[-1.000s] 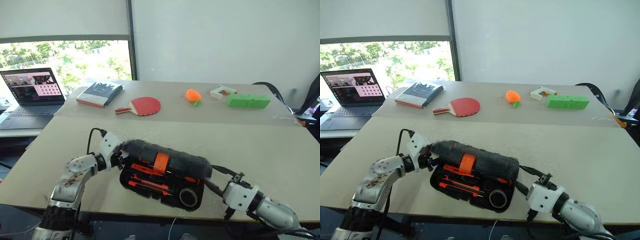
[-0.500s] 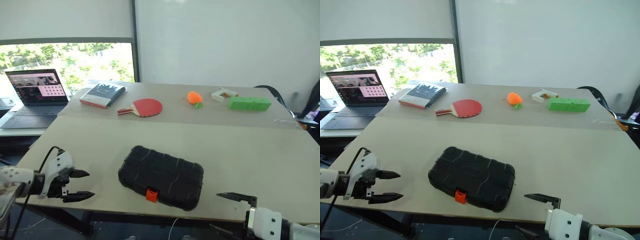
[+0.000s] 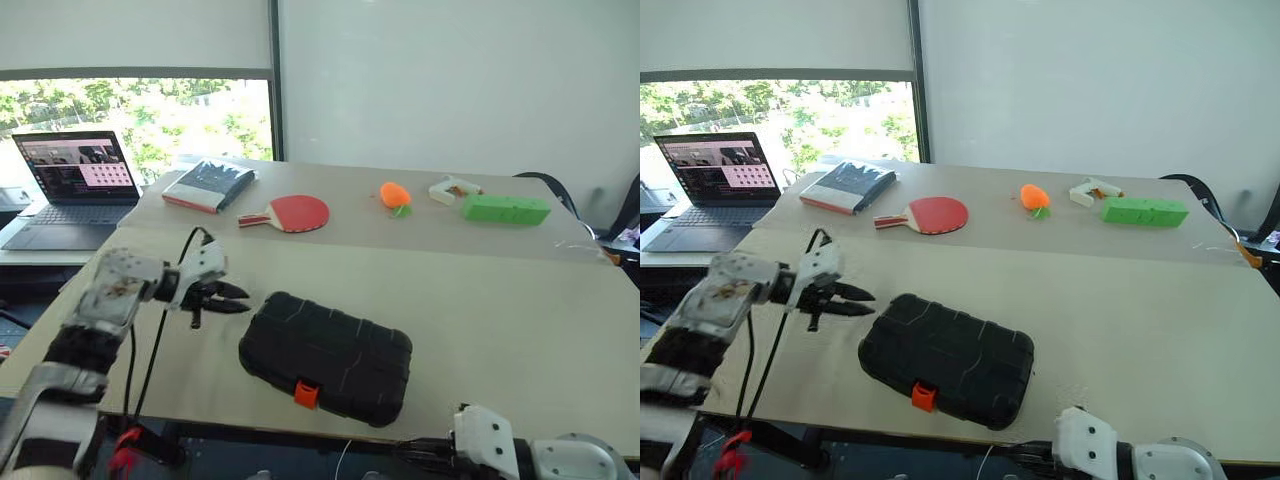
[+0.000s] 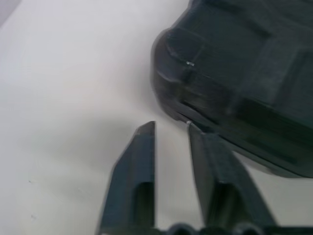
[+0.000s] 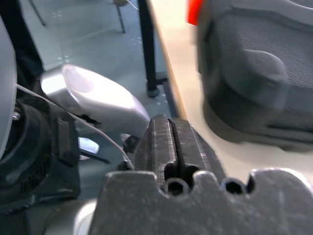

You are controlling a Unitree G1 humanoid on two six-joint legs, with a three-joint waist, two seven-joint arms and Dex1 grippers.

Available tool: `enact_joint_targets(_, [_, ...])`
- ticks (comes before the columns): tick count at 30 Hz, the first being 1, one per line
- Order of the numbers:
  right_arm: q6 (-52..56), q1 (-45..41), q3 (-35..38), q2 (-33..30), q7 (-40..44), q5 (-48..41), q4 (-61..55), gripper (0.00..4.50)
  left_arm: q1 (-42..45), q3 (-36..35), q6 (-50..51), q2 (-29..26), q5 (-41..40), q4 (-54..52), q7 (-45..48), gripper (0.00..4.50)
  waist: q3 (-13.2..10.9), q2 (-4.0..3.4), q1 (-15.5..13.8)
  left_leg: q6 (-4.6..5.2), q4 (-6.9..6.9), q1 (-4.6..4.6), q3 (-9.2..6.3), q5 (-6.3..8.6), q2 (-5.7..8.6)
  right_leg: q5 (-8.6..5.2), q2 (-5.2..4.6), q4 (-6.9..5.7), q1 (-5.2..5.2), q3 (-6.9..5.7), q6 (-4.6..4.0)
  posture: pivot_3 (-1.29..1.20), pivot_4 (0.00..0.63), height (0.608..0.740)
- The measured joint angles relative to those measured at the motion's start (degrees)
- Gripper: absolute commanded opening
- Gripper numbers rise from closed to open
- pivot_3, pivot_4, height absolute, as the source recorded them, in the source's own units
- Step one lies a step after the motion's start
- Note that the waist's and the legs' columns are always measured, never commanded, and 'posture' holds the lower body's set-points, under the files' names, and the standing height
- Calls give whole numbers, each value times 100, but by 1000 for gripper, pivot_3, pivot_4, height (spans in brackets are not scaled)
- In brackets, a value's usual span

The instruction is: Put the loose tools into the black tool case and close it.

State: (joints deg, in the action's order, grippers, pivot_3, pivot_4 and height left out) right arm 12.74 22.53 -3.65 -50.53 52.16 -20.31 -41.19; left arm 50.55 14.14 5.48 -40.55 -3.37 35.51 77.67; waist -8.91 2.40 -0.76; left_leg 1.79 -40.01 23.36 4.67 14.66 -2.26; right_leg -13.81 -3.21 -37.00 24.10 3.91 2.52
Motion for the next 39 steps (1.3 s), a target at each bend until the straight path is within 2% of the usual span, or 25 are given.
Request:
enact_joint_targets(6, [238, -764, -357, 366, -132, 124, 371, 0, 777, 228, -875, 951, 547, 1444, -355, 709, 1, 10, 22, 2, -9, 27, -2, 1, 9, 7, -9, 8, 15, 5, 14, 0, 150, 736])
enact_joint_targets(10, [237, -920, -315, 366, -110, 172, 658, 0, 841, 222, -1072, 975, 574, 1575, -148, 709, 1, 10, 44, 6, -9, 27, -4, 3, 8, 7, -9, 7, 15, 5, 15, 0, 150, 736])
enact_joint_targets(16, [230, -1494, 243, 400, -285, 350, 1482, 0, 470, 284, -989, 533, 547, 931, 935, 709, 2, 9, 93, 6, -12, 23, -1, 3, 10, 8, -14, 0, 13, 6, 17, 0, 150, 736])
enact_joint_targets(22, [227, -1637, 490, 386, -181, 308, 1628, 0, 254, 158, -487, 460, 470, 510, 991, 709, 2, 9, 59, 6, -12, 38, -17, 3, 11, 7, -13, 0, 21, -1, 18, 0, 150, 736])
enact_joint_targets(29, [438, -1404, 550, 37, 545, -350, 1069, 0, 826, -79, 596, 594, -86, -371, 1220, 709, 2, 9, 16, 7, -27, 41, -30, 3, 17, 8, -16, 0, 11, -4, 25, 0, 150, 736])
enact_joint_targets(34, [720, -1941, -26, 154, 646, -331, 999, 0, 797, 824, 691, 709, -470, -1412, 1453, 709, 4, 5, 72, 7, -27, 34, -40, 3, 16, 6, -11, -7, 12, 0, 21, 0, 150, 736])
enact_joint_targets(37, [801, -2240, -525, 394, 594, -142, 1017, 0, 629, 1575, 233, 717, -367, -1521, 1465, 709, 5, 3, 99, 7, -26, 36, -61, 3, 17, 6, -9, -9, 16, 1, 20, 0, 150, 736])
enact_joint_targets(39, [854, -2313, -704, 469, 545, -79, 1030, 0, 606, 1651, -103, 721, -340, -1528, 1466, 709, 5, 3, 90, 7, -28, 35, -69, 3, 17, 6, -10, -6, 11, -1, 20, 0, 150, 736])
